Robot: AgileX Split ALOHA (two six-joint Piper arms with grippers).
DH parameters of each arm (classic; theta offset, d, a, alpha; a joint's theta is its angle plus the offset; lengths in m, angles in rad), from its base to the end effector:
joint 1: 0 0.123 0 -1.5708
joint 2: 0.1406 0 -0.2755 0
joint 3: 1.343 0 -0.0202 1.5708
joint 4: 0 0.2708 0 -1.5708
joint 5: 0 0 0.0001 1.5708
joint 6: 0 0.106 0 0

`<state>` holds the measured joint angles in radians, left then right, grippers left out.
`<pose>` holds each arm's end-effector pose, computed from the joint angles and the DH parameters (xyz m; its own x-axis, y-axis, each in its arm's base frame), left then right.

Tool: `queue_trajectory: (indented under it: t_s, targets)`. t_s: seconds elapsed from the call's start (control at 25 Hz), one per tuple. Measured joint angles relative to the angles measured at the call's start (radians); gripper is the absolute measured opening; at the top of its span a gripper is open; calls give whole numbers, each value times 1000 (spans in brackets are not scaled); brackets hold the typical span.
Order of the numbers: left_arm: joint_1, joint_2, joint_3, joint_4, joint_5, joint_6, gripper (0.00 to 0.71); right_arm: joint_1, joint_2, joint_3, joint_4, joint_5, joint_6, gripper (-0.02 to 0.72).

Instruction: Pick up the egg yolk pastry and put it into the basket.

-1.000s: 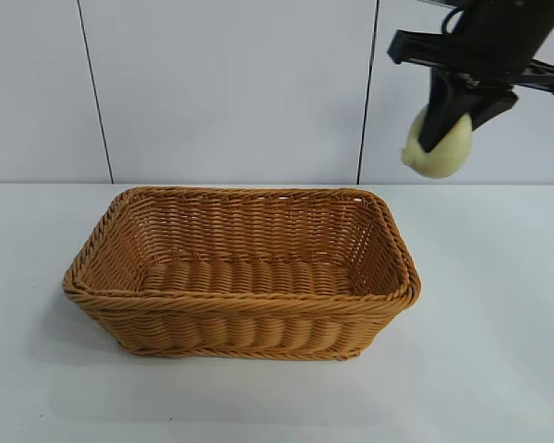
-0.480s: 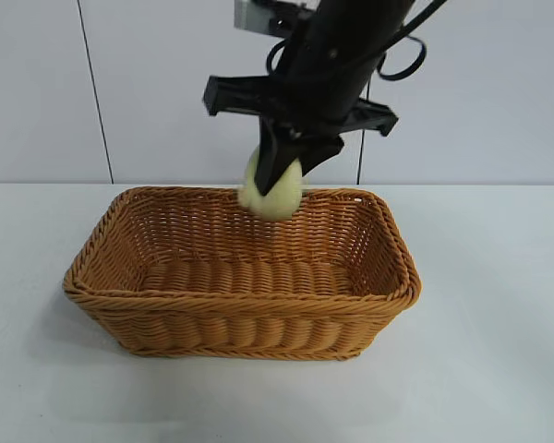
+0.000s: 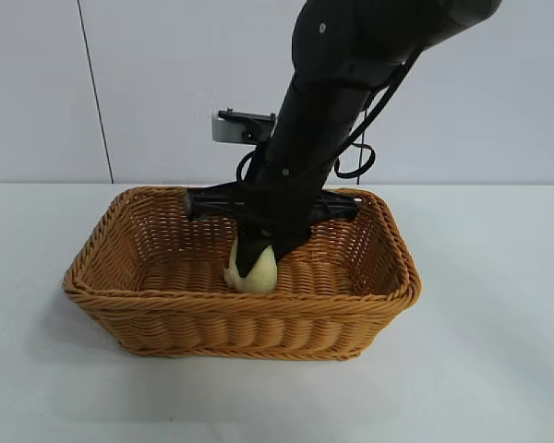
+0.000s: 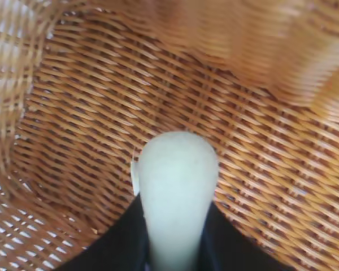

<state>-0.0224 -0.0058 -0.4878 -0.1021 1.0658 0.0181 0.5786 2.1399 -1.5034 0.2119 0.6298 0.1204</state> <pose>0.0356 -0.0103 0.2764 -0.4671 -0.0208 -0.8840 0.0867 0.9938 -0.0692 0.3797 0.2637 0.1110 -0.9058 -0.2499 -0.3421 -0.3363 0.9152 0.2221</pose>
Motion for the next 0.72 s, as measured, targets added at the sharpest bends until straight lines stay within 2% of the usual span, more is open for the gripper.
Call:
queue_trajectory:
  t_s: [0.16,0.24,0.36,0.52,0.64,0.72]
  targets:
    - [0,0,0,0,0,0,663,0,0,-51,-12,62,0,508]
    - [0,0,0,0,0,0,663,0,0,-106,-43,140,0,589]
    - [0,0,0,0,0,0,663,0,0,-213,-125,285,8,625]
    - [0,0,0,0,0,0,663,0,-1,-355,-260,466,49,632]
    - [0,0,0,0,0,1,663,-13,-2,-427,-330,551,57,632]
    - [0,0,0,0,0,1,663,-38,-3,-450,-340,570,59,632]
